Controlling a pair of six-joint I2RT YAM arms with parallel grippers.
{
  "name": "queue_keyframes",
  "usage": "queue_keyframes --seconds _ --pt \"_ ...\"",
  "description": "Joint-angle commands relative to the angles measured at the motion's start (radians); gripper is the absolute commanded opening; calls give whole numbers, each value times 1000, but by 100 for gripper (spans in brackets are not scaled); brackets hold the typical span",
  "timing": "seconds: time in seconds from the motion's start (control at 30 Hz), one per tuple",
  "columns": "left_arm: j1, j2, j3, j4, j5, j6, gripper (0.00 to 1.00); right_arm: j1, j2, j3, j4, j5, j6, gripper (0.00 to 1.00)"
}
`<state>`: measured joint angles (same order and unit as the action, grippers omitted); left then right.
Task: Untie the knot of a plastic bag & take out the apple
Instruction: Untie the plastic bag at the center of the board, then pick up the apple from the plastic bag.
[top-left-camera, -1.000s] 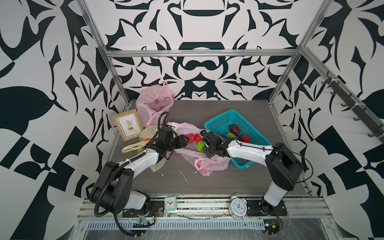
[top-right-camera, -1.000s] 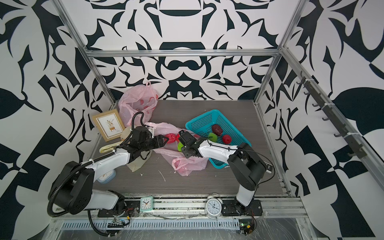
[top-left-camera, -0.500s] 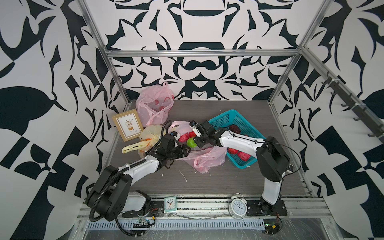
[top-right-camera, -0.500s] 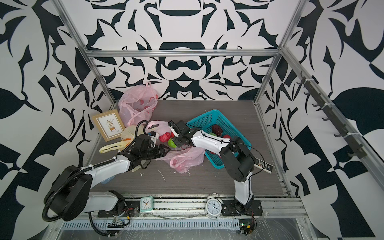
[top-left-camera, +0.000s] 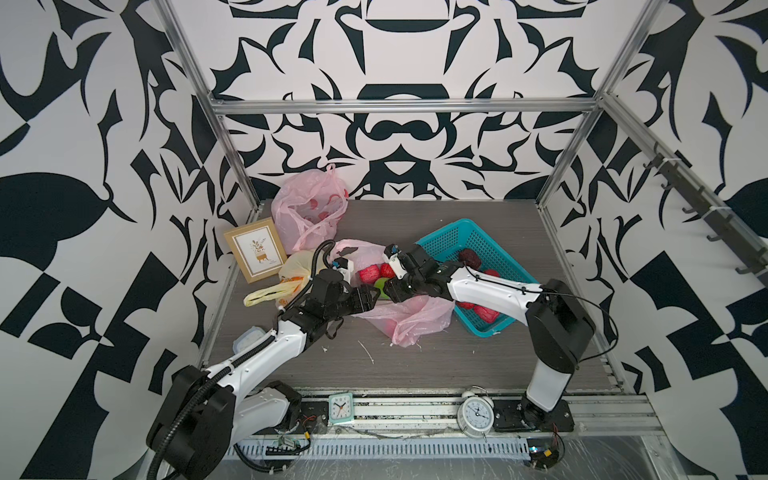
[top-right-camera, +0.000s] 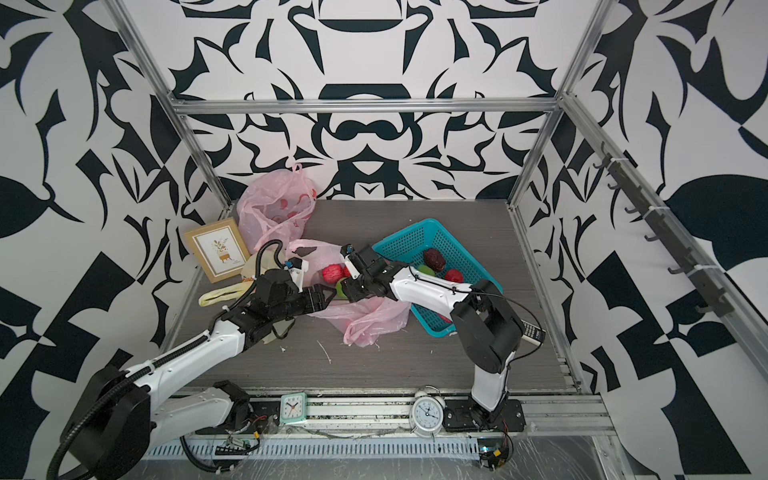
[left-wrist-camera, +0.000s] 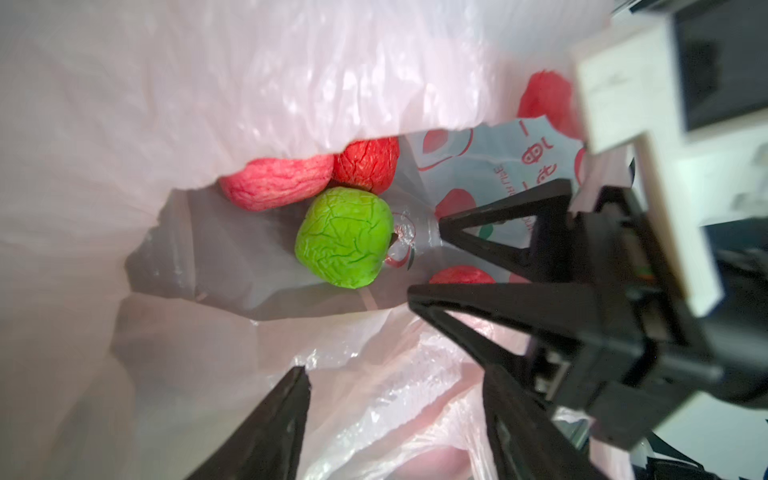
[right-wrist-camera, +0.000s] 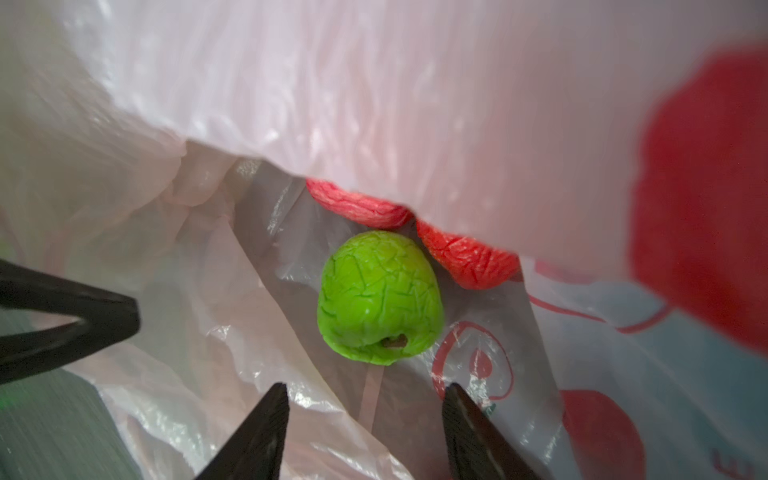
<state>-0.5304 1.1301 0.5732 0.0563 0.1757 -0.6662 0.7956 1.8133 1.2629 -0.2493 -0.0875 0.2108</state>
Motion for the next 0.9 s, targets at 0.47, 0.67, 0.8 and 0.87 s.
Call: queue_keyframes --seconds 0.47,0.67,0.8,0.87 --pt "-1 27 100 -53 17 71 77 42 149 161 19 175 88 92" --pt "0 26 105 -53 17 73 77 43 199 192 24 173 97 93" --pt "0 13 109 -61 9 79 77 45 219 205 15 172 98 88" --pt "0 5 115 -71 3 85 77 49 211 194 24 173 95 83"
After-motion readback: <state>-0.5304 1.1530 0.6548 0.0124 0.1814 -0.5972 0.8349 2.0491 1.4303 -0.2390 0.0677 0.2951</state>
